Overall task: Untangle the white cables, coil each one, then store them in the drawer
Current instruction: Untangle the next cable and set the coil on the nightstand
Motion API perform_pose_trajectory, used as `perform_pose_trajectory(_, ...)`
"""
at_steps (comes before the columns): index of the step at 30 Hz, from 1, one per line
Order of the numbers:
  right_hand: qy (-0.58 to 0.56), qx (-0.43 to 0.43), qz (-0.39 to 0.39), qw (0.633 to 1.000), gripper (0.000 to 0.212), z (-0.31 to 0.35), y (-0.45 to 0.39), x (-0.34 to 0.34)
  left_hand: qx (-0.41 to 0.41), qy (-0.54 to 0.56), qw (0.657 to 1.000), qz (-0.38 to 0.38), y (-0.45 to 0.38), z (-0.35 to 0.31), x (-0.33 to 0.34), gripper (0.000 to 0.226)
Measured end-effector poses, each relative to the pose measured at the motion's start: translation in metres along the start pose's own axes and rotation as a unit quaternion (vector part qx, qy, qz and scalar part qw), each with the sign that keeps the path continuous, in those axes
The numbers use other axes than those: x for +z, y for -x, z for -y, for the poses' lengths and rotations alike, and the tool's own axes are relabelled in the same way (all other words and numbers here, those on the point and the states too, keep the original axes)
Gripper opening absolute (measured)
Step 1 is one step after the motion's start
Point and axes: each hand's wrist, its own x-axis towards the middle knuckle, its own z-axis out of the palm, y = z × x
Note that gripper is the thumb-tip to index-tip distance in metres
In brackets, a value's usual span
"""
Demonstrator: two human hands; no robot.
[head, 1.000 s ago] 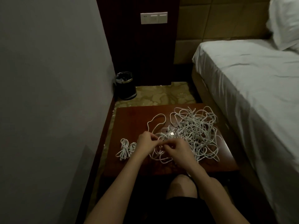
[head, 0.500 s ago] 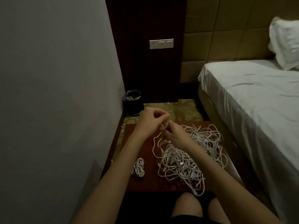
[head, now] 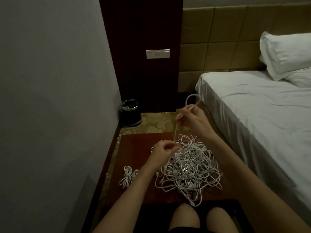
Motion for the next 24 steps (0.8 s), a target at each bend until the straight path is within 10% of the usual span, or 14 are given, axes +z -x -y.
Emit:
perform_pose_trajectory(4, -0.065, -0.009, -0.033, 0.997, 0.023, 0.026, 0.002, -0.017, -0.019, -0.126, 0.991, -0.031, -0.004, 0.009, -0.006, 0.022)
perform_pose_trajectory(9, 0.272, 0.092, 0.043, 0.957, 0.021, 0.003, 0.013, -0.034, 0.037, -0.049, 0.983, -0.174, -0.021, -0.033, -0.039, 0.016)
perform_pose_trajectory(14, 0.377, 0.066, 0.115, 0.917, 0.025, -0.030, 0.005, -0.003, 0.147, 0.029, 0.971, -0.185, -0.021, -0.108, -0.045, 0.017)
perform_pose_trajectory(19, 0.230, -0.041, 0.026, 0.972, 0.038, -0.010, -0.012, 0.002, 0.132, 0.141, 0.971, -0.142, -0.016, -0.108, -0.032, 0.026)
perform_pose_trajectory(24, 0.072, -0.088, -0.005, 0.994, 0.037, 0.022, -0.014, -0.001, 0.051, 0.020, 0.998, -0.039, -0.005, -0.047, -0.002, 0.028)
